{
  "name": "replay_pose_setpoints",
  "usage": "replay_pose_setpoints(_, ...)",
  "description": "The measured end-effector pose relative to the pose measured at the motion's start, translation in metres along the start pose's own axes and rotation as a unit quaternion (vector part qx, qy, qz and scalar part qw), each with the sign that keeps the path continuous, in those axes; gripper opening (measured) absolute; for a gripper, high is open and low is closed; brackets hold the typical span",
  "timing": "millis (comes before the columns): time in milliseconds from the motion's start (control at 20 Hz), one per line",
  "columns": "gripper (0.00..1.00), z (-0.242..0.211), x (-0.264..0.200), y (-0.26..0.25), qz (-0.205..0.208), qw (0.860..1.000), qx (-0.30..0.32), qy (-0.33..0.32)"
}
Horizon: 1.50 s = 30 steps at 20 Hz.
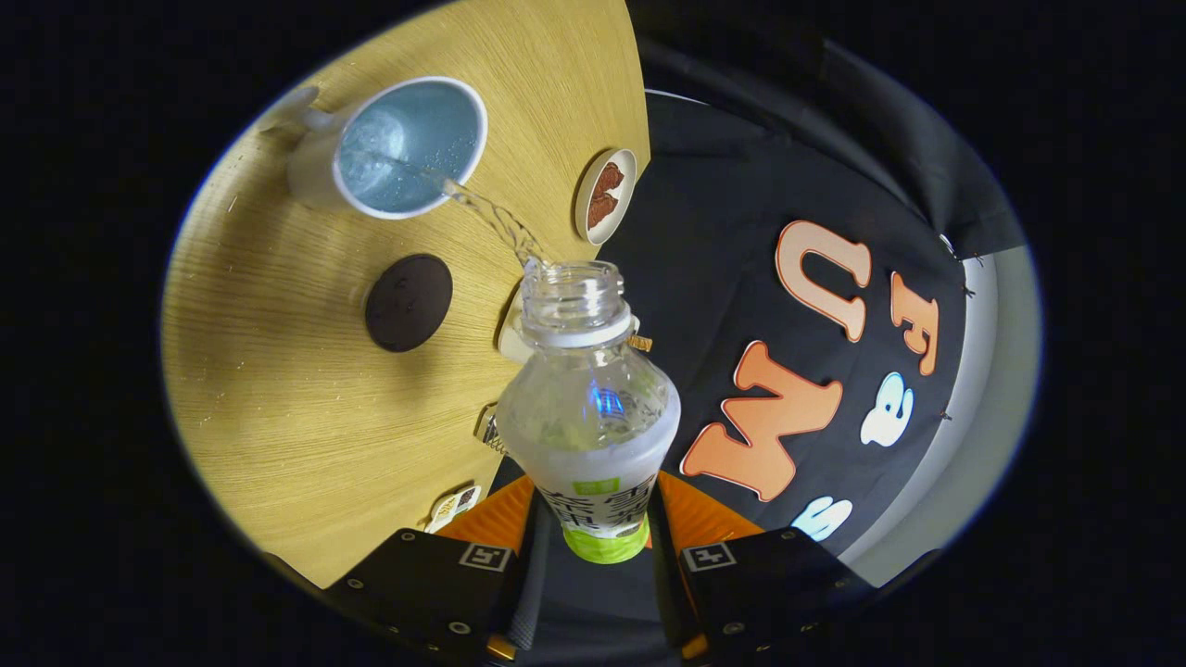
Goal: Take the bottle from table, then pour the juice into the cup, finally place the bottle on the coaster
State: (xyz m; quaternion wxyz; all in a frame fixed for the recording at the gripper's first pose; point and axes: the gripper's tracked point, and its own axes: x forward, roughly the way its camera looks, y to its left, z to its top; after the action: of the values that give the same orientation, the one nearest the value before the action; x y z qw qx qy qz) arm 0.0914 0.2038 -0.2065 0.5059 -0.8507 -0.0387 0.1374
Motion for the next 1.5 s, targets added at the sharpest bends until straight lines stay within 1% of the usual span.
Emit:
replay_pose_setpoints(350,0.52,0.004,0.002,-0.005,-0.004,1.0,-0.022,-0.006)
replay_pose_setpoints(650,0.52,0.007,0.005,-0.012,-0.01,0.998,-0.055,-0.017)
replay_pose_setpoints(850,0.52,0.008,0.004,-0.015,-0.01,0.998,-0.062,-0.019)
replay_pose_setpoints(1200,0.52,0.012,0.004,-0.022,-0.022,0.995,-0.092,-0.03)
replay_pose_setpoints(1500,0.52,0.016,0.002,-0.023,-0.026,0.995,-0.093,-0.036)
